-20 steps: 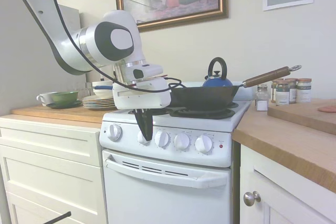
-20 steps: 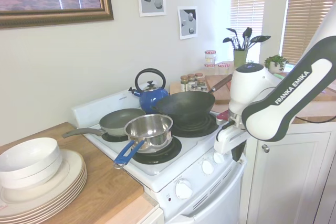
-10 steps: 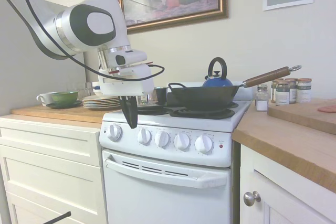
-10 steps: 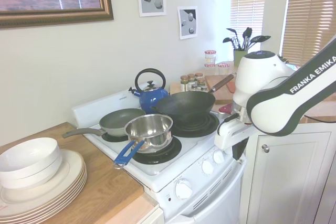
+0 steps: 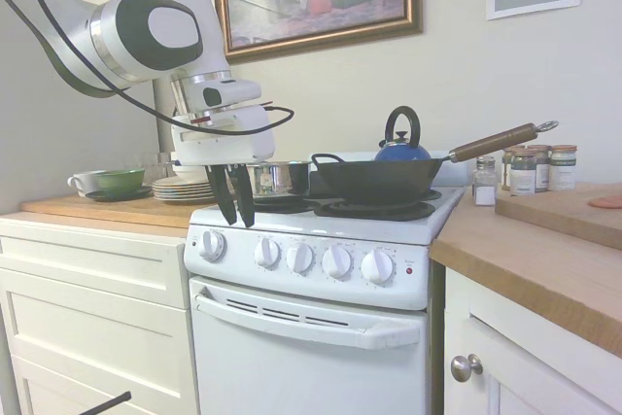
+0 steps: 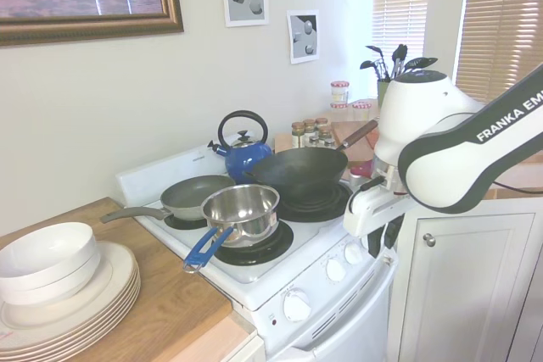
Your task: Turn on the stove on the top left
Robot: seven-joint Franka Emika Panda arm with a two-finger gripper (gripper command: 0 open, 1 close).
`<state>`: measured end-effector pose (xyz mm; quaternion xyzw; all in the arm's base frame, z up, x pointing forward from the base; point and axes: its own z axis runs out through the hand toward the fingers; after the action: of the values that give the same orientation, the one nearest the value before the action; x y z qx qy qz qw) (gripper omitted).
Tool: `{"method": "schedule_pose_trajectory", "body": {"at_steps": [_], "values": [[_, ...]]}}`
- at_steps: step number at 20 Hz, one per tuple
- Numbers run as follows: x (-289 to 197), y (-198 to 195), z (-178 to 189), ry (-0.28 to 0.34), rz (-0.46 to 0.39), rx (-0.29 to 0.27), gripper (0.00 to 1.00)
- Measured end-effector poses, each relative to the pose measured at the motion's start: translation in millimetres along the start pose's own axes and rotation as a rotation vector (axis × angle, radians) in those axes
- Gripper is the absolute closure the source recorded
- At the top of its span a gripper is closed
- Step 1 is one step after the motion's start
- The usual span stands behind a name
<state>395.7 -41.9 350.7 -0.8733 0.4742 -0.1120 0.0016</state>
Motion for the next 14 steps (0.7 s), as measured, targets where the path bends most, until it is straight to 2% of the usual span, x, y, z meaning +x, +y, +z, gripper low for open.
{"method": "schedule_pose_trajectory", "body": {"at_steps": [14], "values": [[1.9, 2.0, -7.3, -0.012, -0.033, 0.015, 0.0]]}}
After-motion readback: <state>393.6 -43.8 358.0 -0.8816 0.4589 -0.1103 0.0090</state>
